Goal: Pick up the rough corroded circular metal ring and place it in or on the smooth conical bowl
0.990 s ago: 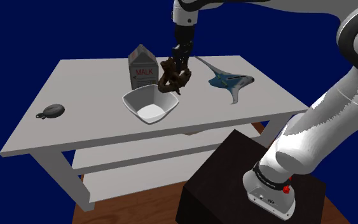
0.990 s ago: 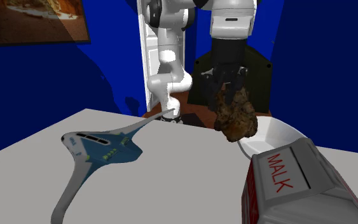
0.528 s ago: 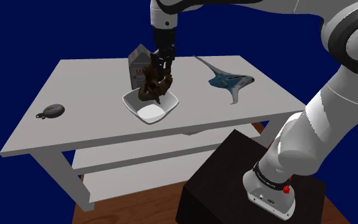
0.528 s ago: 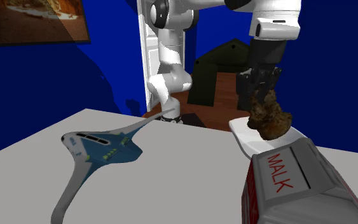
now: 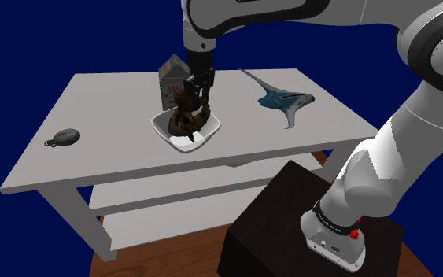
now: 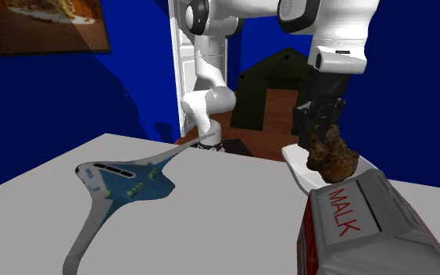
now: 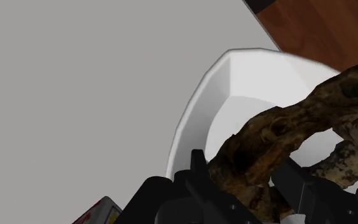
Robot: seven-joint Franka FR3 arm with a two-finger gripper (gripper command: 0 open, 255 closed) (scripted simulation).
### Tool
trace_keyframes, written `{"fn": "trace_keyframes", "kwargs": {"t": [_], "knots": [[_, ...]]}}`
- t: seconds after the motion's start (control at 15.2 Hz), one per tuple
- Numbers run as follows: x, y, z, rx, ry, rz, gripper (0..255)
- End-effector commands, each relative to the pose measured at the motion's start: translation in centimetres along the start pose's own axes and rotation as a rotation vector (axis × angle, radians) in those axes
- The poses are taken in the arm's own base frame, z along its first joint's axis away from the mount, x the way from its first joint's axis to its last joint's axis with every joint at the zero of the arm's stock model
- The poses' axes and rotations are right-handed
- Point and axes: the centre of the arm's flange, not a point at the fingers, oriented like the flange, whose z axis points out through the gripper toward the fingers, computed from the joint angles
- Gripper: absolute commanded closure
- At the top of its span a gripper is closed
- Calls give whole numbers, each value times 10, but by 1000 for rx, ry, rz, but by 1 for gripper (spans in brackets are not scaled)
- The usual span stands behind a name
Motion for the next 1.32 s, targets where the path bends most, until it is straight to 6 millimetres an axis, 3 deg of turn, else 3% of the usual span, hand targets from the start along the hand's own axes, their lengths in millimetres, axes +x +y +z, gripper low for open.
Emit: {"fn": "trace_keyframes", "kwargs": {"t": [0.0, 0.13, 0.66, 0.73, 1.06, 1.25], "knots": [[2, 2, 12, 0, 1, 2, 255], [2, 2, 26, 0, 1, 2, 255], [2, 2, 26, 0, 1, 2, 255], [2, 2, 26, 0, 1, 2, 0], [2, 2, 26, 0, 1, 2, 0], [2, 2, -14, 0, 1, 2, 0]]}}
